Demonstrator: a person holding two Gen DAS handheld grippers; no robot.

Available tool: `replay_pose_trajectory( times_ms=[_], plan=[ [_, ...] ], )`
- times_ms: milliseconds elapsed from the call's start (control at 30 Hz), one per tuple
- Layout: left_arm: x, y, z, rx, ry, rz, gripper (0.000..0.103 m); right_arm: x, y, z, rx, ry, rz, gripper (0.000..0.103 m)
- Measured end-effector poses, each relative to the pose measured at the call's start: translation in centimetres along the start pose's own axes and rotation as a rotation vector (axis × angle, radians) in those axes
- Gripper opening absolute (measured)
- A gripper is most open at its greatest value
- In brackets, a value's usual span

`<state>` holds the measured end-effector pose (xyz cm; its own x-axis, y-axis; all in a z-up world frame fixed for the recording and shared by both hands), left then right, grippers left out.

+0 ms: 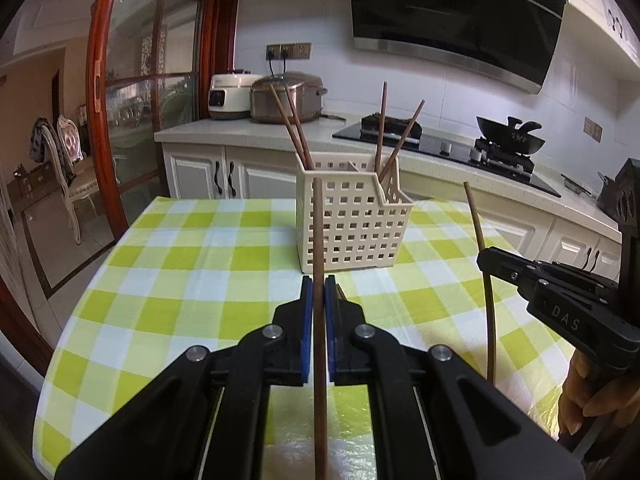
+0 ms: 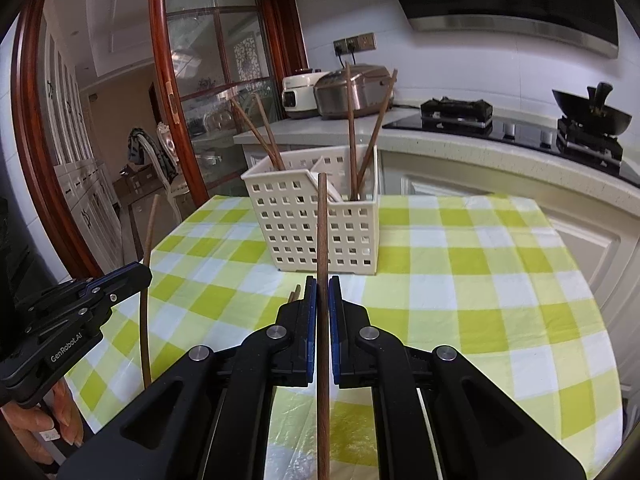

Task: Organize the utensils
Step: 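Lift both chopsticks upright and carry them toward the basket, then lower both upright chopsticks into the white basket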

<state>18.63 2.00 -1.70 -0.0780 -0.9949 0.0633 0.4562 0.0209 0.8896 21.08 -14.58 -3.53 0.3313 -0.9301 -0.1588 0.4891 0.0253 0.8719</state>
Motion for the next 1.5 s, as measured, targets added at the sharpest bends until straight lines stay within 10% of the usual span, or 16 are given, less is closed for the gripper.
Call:
replay_pose_trajectory(
  times_ms=[1500],
  plan=[
    [1.3,2.3,3.7,0.125,-0.004,-0.041,0.006,-1.6,2.4,2.7,0.09,-0.012,0.069,0.006]
  ],
)
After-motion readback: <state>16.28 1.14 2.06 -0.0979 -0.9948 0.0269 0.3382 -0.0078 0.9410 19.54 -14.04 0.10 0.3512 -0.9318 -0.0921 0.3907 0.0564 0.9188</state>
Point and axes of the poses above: each gripper's, at about its wrist camera, not at the fingertips, and z roughly against the way its jaws point, x to its right, y to its top, the point moved 4 cm from there along -z, roughly the way its jaws point, and after that the axes turned 3 degrees about x, right-handed, at the moved point
